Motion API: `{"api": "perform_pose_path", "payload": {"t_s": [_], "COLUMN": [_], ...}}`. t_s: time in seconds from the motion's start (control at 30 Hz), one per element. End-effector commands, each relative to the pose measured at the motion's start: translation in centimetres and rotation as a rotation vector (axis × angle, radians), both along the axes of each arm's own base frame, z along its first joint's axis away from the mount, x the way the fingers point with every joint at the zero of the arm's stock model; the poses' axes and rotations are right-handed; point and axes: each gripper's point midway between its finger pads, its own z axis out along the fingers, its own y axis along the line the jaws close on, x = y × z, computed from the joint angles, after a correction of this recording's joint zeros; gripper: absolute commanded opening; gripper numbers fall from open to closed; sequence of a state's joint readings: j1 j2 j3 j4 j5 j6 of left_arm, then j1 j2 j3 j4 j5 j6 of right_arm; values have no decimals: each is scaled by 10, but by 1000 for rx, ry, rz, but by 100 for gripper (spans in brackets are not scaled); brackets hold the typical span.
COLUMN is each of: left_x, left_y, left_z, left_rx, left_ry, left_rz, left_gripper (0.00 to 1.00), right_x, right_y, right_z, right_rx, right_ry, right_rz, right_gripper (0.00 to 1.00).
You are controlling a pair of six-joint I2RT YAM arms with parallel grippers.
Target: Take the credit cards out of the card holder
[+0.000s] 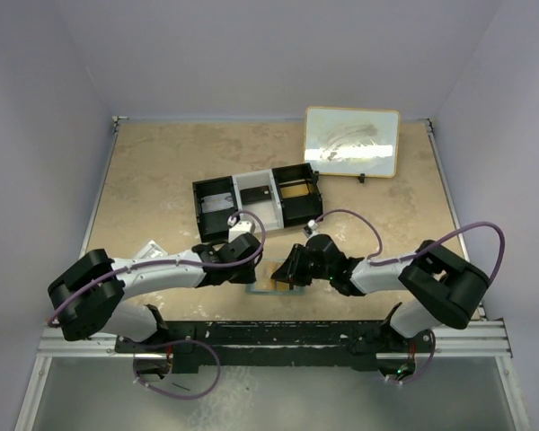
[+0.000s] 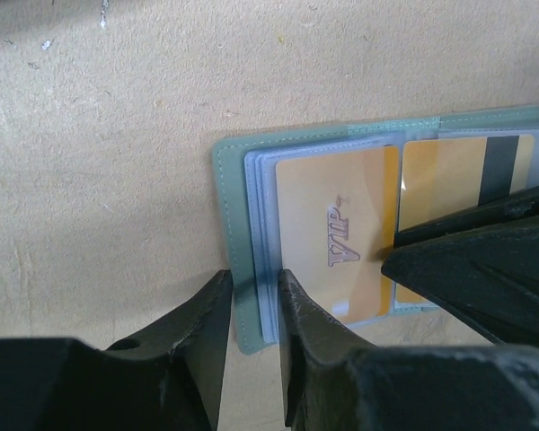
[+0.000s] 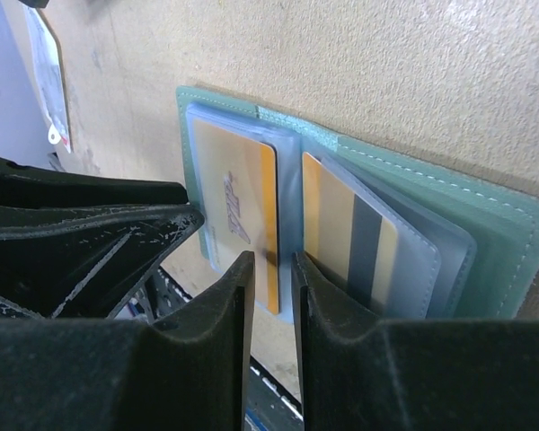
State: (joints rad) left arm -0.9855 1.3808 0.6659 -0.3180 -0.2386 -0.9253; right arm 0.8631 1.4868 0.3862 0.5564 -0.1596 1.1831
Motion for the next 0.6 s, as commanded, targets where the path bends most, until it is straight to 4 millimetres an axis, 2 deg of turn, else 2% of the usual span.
{"api": "perform_pose_path", "payload": {"t_s": [0.0, 0.07, 0.3, 0.4, 0.57], "left_x": [6, 3, -5, -9, -10], "left_y": [-21, -19, -14, -11, -11], "left_z": [15, 12, 0, -7, -8], "left_rx": [-70, -63, -26, -8, -2], "left_ry": [-31, -25, 5, 17, 19], "left_rz": [-9, -10, -20, -22, -25], "left_gripper": [22, 21, 17, 14, 13], "right_x": [-5, -5, -7, -4, 2], "right_y": [4, 4, 13, 17, 18], "right_z": [-5, -6, 5, 9, 16], "right_rx": [19, 20, 61, 37, 7], "right_ry": [24, 25, 8, -22, -83], "right_rz": [26, 29, 82, 117, 153], "right_gripper": [23, 19, 17, 22, 23]}}
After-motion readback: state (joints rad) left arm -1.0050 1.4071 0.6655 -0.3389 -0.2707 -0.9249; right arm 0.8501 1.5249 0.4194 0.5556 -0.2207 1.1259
